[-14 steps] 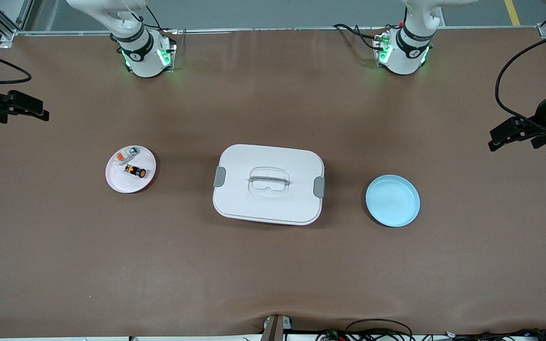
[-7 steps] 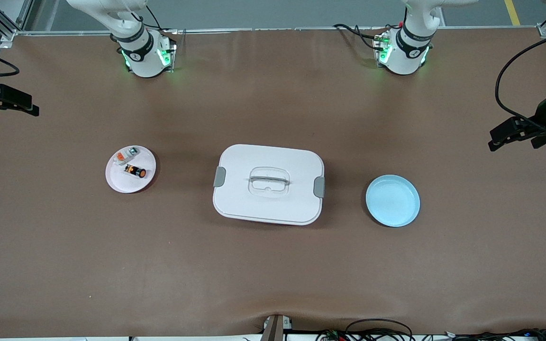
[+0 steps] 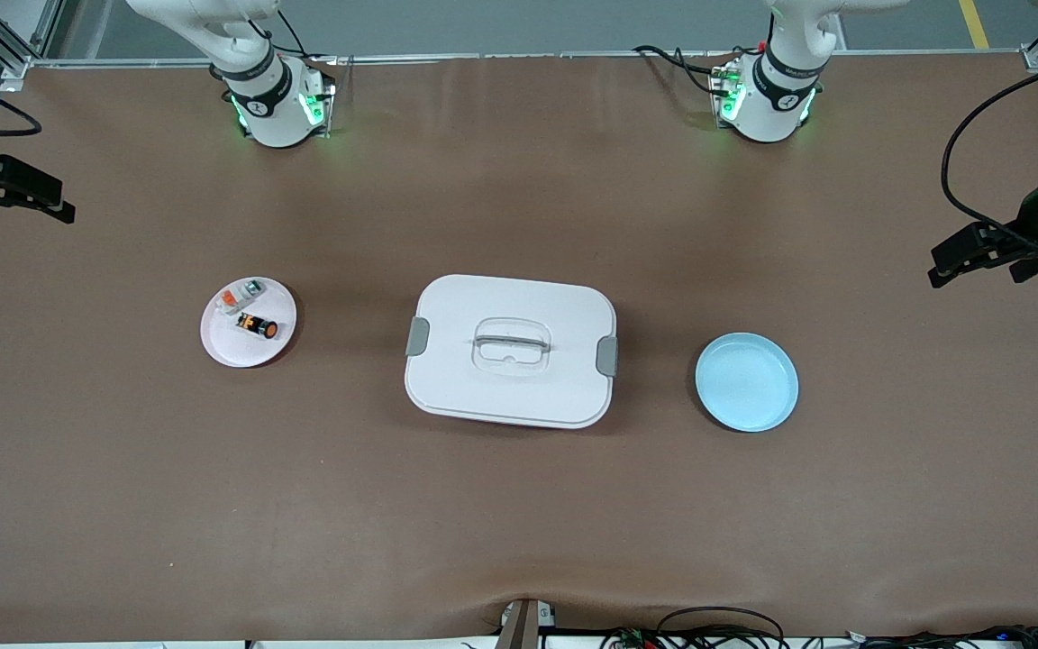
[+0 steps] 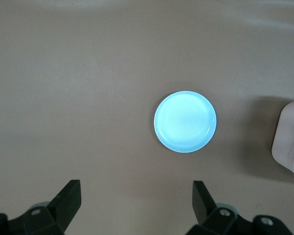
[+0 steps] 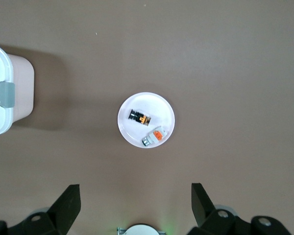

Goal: Transfer orange switch to right arm and place

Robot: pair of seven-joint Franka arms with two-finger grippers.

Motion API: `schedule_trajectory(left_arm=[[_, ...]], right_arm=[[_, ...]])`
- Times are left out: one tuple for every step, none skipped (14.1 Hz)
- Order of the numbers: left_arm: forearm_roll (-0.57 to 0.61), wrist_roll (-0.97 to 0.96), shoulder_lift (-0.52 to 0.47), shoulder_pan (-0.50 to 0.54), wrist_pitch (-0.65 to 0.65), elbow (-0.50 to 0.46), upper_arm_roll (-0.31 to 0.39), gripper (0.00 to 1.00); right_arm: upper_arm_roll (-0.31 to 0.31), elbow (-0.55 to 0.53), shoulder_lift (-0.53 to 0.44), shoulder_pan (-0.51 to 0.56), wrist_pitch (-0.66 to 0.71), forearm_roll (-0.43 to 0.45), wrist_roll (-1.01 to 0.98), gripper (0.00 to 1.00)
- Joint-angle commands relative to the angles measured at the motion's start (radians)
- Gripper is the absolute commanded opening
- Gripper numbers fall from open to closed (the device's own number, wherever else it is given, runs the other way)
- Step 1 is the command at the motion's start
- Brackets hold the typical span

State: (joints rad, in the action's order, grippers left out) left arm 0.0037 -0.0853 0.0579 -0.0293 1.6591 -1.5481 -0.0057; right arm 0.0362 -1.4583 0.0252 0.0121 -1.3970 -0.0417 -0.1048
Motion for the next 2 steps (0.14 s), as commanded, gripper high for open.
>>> schedule_trajectory(left_arm=[[-0.013, 0.002, 0.003, -0.001, -0.018, 0.011, 0.001, 1.00], [-0.013, 0.002, 0.003, -0.001, -0.018, 0.011, 0.001, 1.00]], right_arm=[[-0.002, -0.040, -0.024, -0.018, -0.034, -0.010, 0.004, 1.00], [-0.002, -0.046, -0.024, -0.032, -0.033, -0.009, 0.004, 1.00]])
